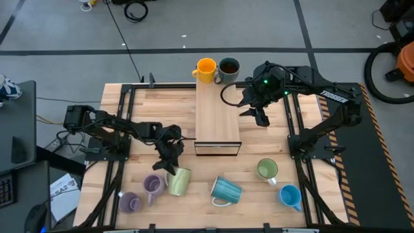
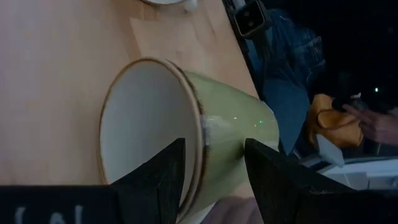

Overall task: Place coffee mugs
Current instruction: Put the left light green mug on the shelf

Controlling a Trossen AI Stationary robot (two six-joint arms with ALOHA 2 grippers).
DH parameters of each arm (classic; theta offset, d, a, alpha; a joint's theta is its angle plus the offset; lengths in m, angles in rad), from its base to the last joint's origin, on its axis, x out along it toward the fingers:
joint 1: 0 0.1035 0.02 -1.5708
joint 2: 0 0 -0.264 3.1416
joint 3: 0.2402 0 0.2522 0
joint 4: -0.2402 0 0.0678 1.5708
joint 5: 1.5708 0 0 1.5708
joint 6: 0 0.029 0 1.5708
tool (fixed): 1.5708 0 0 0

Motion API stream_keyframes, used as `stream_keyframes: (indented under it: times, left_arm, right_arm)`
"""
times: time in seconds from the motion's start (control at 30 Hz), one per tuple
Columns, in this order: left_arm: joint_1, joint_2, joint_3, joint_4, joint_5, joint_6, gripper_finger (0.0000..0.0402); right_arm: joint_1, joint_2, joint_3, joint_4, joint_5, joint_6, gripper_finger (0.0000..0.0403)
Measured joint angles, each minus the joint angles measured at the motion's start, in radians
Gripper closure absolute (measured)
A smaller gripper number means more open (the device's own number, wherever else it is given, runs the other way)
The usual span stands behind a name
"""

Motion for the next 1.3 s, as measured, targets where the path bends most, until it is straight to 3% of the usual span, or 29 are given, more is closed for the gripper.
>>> stream_keyframes:
  times: [0.47, 1.1, 1.3]
  left_arm:
    - [-0.074, -0.001, 0.001, 0.019, -0.094, 0.001, 0.0236]
    - [-0.093, -0.001, 0.000, 0.114, -0.082, -0.077, 0.0362]
    - [-0.092, -0.009, 0.000, 0.117, -0.079, -0.189, 0.0368]
  right_arm:
    - [0.000, 0.000, 0.000, 0.000, 0.000, 0.003, 0.0229]
    - [0.000, 0.000, 0.000, 0.000, 0.000, 0.002, 0.0229]
    - [0.000, 0.000, 0.000, 0.000, 0.000, 0.000, 0.0229]
